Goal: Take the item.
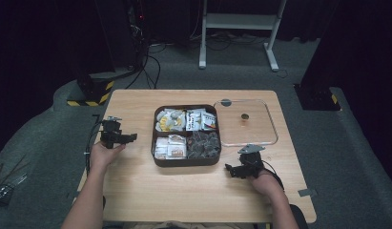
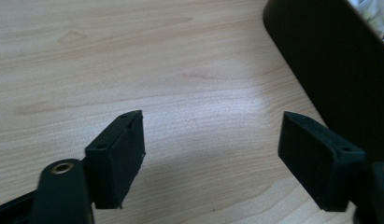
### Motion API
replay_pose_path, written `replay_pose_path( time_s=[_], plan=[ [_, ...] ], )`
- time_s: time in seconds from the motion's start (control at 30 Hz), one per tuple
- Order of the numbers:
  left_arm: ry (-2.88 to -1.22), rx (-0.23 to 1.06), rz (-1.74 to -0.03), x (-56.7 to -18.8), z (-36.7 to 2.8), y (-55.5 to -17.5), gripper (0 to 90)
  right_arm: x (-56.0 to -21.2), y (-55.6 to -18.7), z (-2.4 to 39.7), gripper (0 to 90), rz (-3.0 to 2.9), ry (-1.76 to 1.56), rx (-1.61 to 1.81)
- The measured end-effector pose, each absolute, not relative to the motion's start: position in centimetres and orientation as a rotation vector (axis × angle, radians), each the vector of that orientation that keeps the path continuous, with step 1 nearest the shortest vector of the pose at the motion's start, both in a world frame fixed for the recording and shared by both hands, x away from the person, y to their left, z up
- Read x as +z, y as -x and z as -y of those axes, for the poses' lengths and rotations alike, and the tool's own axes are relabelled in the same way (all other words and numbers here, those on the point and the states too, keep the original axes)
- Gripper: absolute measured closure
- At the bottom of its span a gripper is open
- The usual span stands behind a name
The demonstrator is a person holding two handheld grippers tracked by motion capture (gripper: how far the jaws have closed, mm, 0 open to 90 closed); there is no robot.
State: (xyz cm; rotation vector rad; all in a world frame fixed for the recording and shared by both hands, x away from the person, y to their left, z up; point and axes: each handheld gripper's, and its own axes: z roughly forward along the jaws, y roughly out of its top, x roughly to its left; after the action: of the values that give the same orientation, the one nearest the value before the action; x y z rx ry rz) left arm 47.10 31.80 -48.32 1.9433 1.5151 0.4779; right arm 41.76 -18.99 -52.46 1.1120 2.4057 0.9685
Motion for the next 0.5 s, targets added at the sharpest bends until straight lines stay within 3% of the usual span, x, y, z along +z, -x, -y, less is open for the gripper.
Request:
replay_pose_path(
  time_s=[0.3,0.5],
  plan=[
    [-1.905,0.440,-1.503,-47.4,-32.0,-46.9,25.7,-52.5,-41.8,19.0,7.8,-2.406,-1.113,0.969],
    [-1.921,0.442,-1.461,-46.6,-31.3,-46.8,34.9,-52.5,-41.7,19.0,7.8,-2.406,-1.112,0.968]
  ],
)
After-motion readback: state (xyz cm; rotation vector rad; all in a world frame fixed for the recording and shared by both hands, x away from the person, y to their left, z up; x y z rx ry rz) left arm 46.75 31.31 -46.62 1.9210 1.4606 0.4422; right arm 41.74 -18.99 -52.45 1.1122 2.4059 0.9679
